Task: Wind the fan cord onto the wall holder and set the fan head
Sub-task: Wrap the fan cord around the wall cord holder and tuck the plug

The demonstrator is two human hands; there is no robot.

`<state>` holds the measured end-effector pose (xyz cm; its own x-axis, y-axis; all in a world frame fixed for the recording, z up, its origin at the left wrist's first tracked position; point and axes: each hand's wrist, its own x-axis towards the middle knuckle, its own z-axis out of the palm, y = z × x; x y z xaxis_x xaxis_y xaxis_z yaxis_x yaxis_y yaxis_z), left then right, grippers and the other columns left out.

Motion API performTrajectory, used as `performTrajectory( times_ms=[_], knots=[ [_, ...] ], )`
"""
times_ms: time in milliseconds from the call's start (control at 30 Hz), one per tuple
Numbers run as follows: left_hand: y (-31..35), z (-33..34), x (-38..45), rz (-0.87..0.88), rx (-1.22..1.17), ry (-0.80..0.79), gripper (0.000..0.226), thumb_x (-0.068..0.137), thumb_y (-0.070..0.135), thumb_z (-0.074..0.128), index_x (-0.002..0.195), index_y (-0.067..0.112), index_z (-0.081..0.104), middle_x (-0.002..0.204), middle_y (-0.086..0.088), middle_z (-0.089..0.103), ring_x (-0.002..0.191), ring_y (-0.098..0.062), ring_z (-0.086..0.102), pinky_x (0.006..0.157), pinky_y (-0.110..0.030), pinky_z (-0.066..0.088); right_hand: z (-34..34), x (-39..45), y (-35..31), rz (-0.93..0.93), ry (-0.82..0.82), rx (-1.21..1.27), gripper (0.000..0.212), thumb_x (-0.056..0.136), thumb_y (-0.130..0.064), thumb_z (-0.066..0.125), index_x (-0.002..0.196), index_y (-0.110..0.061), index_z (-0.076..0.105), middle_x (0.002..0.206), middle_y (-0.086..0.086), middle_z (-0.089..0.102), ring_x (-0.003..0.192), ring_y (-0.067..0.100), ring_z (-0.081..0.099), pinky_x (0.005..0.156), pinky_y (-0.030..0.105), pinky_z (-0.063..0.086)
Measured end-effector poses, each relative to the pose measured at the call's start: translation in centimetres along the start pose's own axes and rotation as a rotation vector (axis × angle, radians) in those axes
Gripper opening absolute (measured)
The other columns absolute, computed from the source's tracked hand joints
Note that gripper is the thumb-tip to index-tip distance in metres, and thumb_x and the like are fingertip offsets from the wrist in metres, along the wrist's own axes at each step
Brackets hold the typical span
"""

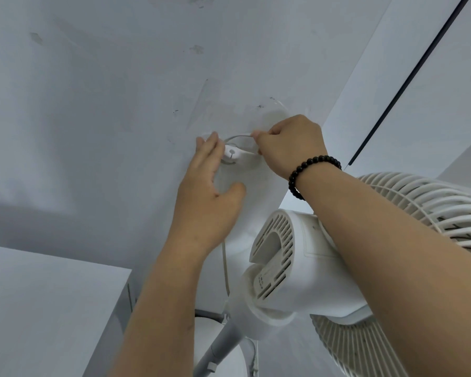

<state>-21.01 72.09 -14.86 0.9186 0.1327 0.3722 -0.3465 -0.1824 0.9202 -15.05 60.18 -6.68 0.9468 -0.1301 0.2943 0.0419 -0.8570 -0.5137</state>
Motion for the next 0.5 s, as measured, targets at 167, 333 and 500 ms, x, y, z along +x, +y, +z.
performTrajectory(
  times_ms=[167,333,500],
  knots=[
    [-0.9,0.5,-0.3,0.067,0.257,-0.074,0.072,0.09,0.005,0.053,0.152,0.027,0.024,0.162,0.021,-0.002,0.149,-0.002,-0.003,0.103,0.002,0.016,0.1,0.1,0.1,0.022,-0.044,-0.102,0.032,0.091,-0.03,0.052,0.066,-0.01,0.053,0.065,0.005,0.053,0.058,0.022,0.052,0.049,0.023,0.04],
    [-1.8,1.0,-0.4,0.11,0.437,-0.082,0.075,0.087,0.009,0.058,0.151,0.03,0.026,0.162,0.011,-0.006,0.151,-0.013,-0.005,0.122,-0.049,0.002,0.2,-0.2,0.0,0.029,-0.159,-0.132,0.019,0.091,-0.006,0.044,0.097,-0.003,0.062,0.098,0.018,0.067,0.083,0.034,0.068,0.077,0.044,0.058],
    [-2.1,1.4,-0.4,0.145,0.524,-0.068,0.079,0.086,0.012,0.061,0.153,0.033,0.022,0.161,0.005,-0.008,0.151,-0.02,-0.006,0.115,-0.046,-0.014,0.2,-0.3,-0.5,0.036,-0.268,-0.228,0.027,0.09,0.0,0.046,0.114,-0.001,0.059,0.112,0.019,0.064,0.1,0.033,0.064,0.086,0.044,0.055]
  ],
)
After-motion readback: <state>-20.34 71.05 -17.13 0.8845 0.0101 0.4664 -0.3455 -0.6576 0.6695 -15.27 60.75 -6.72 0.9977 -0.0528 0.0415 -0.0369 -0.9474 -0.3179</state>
